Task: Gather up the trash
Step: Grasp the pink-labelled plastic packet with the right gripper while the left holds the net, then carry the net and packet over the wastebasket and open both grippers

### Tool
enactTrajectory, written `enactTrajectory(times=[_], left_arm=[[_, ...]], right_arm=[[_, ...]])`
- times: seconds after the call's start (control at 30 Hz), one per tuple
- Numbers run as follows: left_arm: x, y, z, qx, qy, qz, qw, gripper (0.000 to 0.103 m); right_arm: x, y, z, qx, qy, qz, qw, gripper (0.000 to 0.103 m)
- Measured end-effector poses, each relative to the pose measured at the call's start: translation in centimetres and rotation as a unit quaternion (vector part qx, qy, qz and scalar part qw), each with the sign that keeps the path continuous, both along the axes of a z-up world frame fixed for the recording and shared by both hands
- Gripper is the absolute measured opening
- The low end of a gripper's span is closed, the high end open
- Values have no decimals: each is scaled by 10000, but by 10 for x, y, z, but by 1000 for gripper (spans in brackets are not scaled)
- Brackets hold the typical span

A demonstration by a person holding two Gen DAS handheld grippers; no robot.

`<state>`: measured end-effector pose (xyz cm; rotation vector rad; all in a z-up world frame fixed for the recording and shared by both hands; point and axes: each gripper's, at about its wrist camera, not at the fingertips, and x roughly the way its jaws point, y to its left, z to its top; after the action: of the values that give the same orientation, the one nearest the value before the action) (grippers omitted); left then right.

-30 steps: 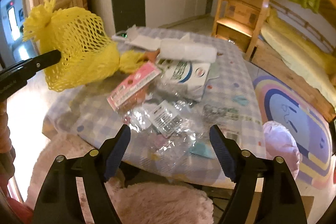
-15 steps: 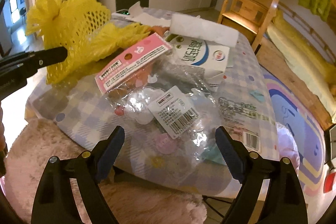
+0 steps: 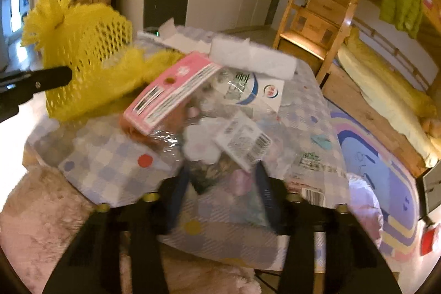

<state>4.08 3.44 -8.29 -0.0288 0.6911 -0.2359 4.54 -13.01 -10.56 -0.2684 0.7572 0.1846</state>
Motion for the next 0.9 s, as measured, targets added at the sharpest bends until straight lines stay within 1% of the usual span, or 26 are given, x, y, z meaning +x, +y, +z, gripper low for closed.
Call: enactTrajectory(times=[0.03, 0.07, 0.1, 0.17, 0.4, 0.57, 0.6, 0.73, 0.8, 0.9], left_arm=[[-1, 0, 3, 1, -31, 6, 10000, 12], [-3, 1, 6, 1, -67, 14, 10000, 12], [-5, 1, 10, 5, -110, 26, 9999, 12], [-9, 1, 17, 18, -194, 50, 9998, 12], [-25, 1, 47, 2, -539, 92, 9985, 12], [-42, -5, 86, -93, -1019, -79, 9947, 12], [-46, -9, 96, -136, -1149, -174, 9931, 12], [-52, -33, 121, -261, -1422, -552, 9880, 12], [-48, -55, 129, -380, -1463, -854, 9848, 12], [-39, -90, 131, -486, -1455, -1257, 9801, 12]], right_arm=[[-2, -2, 5, 70, -70, 42, 9999, 24], [-3, -4, 9, 107, -128, 62, 9998, 10], [-4, -6, 14, 157, -199, 69, 9997, 3], [-5, -11, 23, 303, -290, 80, 9991, 0], [-12, -36, 66, 973, -656, 85, 9931, 0], [-22, -57, 93, 1447, -852, 5, 9858, 0], [-24, -60, 96, 1503, -884, -26, 9847, 0], [-34, -83, 109, 1683, -1085, -268, 9794, 0], [-40, -99, 112, 1804, -1141, -433, 9760, 0], [-47, -128, 117, 1783, -1235, -755, 9733, 0]])
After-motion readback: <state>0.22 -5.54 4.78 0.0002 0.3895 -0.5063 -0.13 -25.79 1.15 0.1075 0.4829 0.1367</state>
